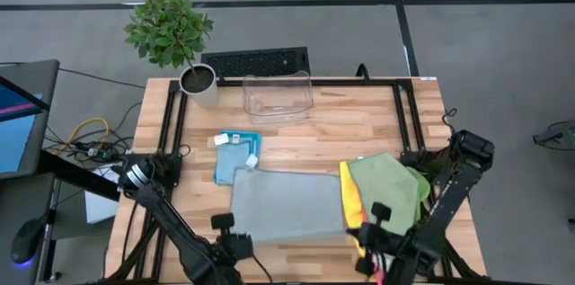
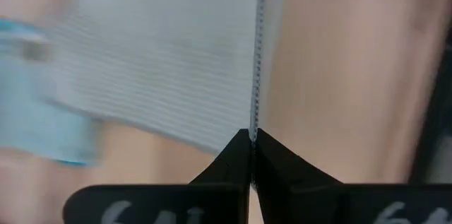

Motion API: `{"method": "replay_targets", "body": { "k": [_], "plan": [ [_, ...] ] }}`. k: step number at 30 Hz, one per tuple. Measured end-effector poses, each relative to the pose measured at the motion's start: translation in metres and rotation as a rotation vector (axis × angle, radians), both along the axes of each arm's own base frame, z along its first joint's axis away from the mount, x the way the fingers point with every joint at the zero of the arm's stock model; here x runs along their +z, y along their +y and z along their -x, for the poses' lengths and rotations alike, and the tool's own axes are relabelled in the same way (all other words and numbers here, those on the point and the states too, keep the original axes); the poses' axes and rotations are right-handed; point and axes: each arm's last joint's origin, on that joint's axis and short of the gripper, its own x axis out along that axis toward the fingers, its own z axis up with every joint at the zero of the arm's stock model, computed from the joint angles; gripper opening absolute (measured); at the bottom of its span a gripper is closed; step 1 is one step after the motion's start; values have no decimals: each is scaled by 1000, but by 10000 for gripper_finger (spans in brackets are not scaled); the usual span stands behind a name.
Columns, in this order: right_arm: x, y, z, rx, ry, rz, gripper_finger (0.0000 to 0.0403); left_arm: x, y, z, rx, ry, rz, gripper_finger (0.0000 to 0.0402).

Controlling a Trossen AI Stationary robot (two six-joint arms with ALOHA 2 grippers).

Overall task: Fold microfiber towels
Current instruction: Fold the gray microfiber cloth

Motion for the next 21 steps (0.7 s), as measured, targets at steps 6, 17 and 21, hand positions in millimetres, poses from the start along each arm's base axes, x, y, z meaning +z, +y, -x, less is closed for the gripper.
{"method": "replay_targets", "body": {
  "k": [6, 17, 21],
  "plan": [
    [-2, -36, -14, -89, 176, 165, 9, 21, 46, -12, 2, -23, -256, 0],
    [-35, -60, -28, -75, 260, 185, 9, 0, 88, -34, 7, 126, -303, 0],
    [-43, -69, -29, -91, 284, 206, 9, -8, 88, -31, 2, 144, -311, 0]
  ]
}}
